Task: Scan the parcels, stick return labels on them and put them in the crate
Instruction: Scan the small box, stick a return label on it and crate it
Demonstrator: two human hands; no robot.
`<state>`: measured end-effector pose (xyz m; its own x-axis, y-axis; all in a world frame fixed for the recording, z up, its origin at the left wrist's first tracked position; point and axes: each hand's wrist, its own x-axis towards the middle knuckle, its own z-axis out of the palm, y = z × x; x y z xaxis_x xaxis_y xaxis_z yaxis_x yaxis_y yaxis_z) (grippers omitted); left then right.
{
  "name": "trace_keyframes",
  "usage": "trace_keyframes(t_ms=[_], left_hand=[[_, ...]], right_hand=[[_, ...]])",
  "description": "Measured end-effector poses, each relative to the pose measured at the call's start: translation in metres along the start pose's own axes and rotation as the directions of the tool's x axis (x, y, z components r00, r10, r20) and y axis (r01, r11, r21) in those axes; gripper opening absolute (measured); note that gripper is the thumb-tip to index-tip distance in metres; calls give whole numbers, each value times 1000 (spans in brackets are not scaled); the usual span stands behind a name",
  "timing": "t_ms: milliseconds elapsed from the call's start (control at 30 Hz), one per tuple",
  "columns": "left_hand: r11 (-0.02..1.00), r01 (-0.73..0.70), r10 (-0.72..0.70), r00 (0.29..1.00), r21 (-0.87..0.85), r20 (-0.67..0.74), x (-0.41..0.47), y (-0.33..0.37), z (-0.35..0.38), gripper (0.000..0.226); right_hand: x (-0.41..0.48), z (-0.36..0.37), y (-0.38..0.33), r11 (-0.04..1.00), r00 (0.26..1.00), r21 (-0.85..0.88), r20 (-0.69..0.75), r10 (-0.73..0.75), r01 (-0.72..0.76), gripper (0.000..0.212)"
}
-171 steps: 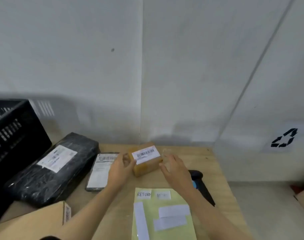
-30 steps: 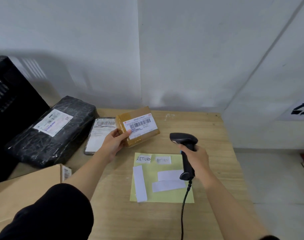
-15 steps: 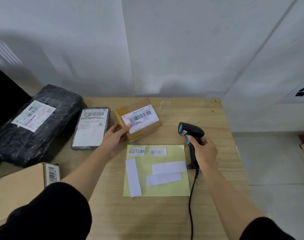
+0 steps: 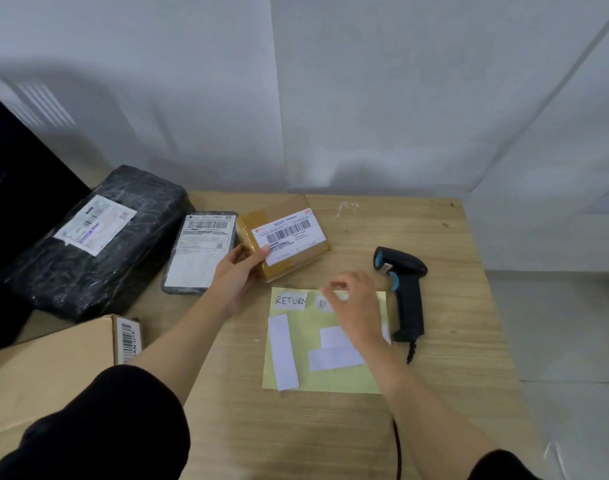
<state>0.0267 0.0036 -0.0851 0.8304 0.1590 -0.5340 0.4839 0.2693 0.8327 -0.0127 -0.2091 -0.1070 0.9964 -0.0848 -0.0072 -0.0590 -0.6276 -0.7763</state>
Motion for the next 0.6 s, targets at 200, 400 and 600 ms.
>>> trace_keyframes(t_ms=[200, 400, 600], left_hand=[[996, -75, 77, 996, 40, -49, -2, 14, -17, 61], [997, -65, 66, 997, 29, -40, -1, 21, -28, 69], [997, -68, 69, 997, 22, -25, -1, 19, -27, 65]], right_hand=[[3, 54, -19, 959, 982, -267, 131, 137, -98, 35], [10, 62, -30, 937, 971, -314, 127, 204, -156, 20], [13, 55, -34, 944, 959, -289, 181, 218, -160, 14]])
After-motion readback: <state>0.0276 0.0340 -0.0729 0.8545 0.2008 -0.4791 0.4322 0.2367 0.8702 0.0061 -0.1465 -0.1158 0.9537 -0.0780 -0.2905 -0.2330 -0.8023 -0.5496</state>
